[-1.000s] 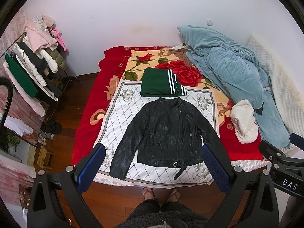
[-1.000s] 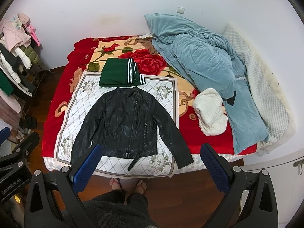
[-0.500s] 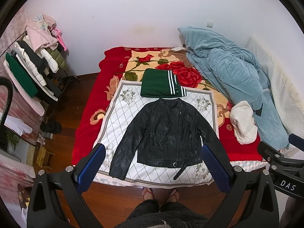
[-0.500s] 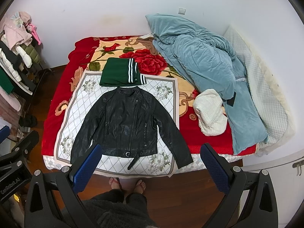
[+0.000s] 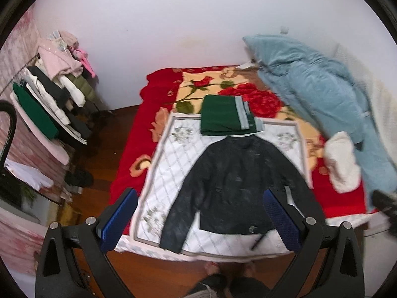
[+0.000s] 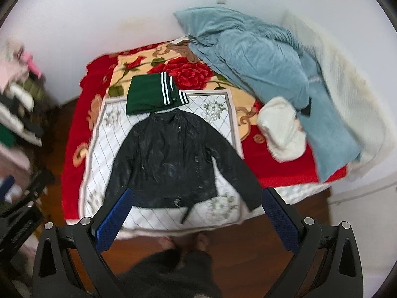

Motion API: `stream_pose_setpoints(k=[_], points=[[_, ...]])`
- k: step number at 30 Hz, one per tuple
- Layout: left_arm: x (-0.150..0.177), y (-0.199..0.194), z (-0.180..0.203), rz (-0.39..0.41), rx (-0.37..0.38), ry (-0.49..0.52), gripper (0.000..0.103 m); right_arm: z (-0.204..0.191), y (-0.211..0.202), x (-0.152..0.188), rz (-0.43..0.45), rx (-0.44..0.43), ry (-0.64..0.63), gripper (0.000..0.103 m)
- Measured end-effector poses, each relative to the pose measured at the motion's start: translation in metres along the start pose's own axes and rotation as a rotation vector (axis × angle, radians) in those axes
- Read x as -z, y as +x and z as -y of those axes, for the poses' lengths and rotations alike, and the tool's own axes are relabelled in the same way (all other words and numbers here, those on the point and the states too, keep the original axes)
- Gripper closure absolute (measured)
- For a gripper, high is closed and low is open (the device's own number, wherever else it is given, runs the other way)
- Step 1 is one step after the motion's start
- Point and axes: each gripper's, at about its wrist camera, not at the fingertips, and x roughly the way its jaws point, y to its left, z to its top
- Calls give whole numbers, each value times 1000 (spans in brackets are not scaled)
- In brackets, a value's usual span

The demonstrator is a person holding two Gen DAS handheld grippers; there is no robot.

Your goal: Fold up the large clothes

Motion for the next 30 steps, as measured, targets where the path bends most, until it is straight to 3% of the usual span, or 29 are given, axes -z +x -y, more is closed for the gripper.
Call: stream_pose_setpoints(k=[5, 7, 8, 12, 18, 21, 24, 28, 29, 30], points=[[13, 85, 8, -33, -44, 48, 0, 64, 97, 15, -79, -9, 296, 4], [18, 129, 21, -80, -72, 70, 0, 97, 143, 32, -111, -5, 417, 37], [24, 146, 24, -103, -78, 77, 0, 116, 172, 45, -151, -9, 484, 43], [41, 211, 47, -189, -98, 80, 0, 179, 281, 106, -268, -88, 762, 45], [74, 301, 86, -333, -154, 107, 0, 263, 443, 215, -328, -240, 1231, 42], [90, 344, 105, -421, -176, 103, 0, 291, 513, 262, -306, -290, 1447, 39], [103, 383, 129, -489, -178, 115, 0, 312, 567, 294, -245, -351, 1629, 29], [112, 415, 163, -525, -180, 162, 0, 339, 601, 308, -102, -409, 1771, 28], [113, 420, 170, -526, -173, 172, 0, 344, 602, 304, -63, -415, 1775, 31], [114, 424, 178, -526, -165, 182, 0, 349, 597, 298, -4, -404, 1775, 42]])
